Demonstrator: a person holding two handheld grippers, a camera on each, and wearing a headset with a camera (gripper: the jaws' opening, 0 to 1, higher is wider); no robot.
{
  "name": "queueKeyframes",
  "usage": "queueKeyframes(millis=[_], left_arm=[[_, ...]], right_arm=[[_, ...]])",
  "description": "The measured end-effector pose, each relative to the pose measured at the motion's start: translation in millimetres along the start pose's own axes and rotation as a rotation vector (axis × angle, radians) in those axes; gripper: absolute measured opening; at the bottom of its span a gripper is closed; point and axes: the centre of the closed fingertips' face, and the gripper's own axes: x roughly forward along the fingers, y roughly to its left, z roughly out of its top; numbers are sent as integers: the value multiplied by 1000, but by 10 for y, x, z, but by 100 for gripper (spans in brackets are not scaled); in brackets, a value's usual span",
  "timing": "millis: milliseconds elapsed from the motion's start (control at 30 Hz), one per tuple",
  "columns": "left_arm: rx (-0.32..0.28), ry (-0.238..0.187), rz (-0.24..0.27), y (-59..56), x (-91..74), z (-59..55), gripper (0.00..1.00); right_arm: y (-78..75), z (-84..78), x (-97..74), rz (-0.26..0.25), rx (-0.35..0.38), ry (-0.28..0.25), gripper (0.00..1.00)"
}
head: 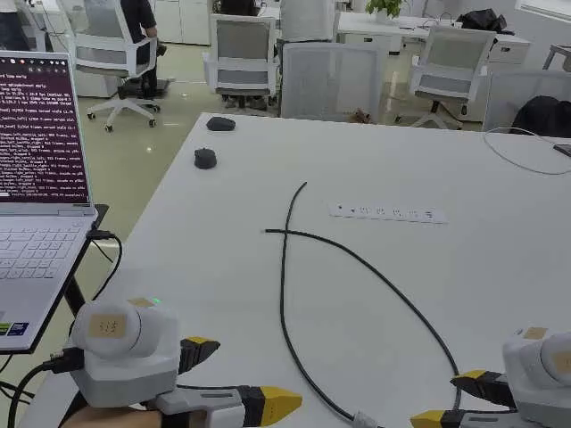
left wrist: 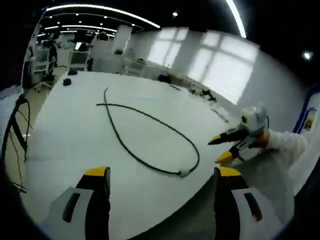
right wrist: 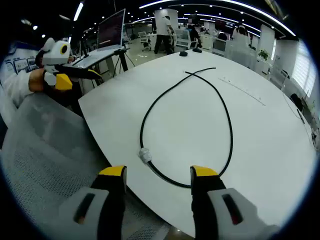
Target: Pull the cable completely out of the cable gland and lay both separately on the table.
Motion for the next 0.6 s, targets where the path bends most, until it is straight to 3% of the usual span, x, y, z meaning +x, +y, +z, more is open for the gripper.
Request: queueKeyframes(millis=[600], left_arm=[[-3, -5, 6, 15, -8, 15, 82]], right_arm=[[-10, -8, -1, 2, 10, -3, 52]])
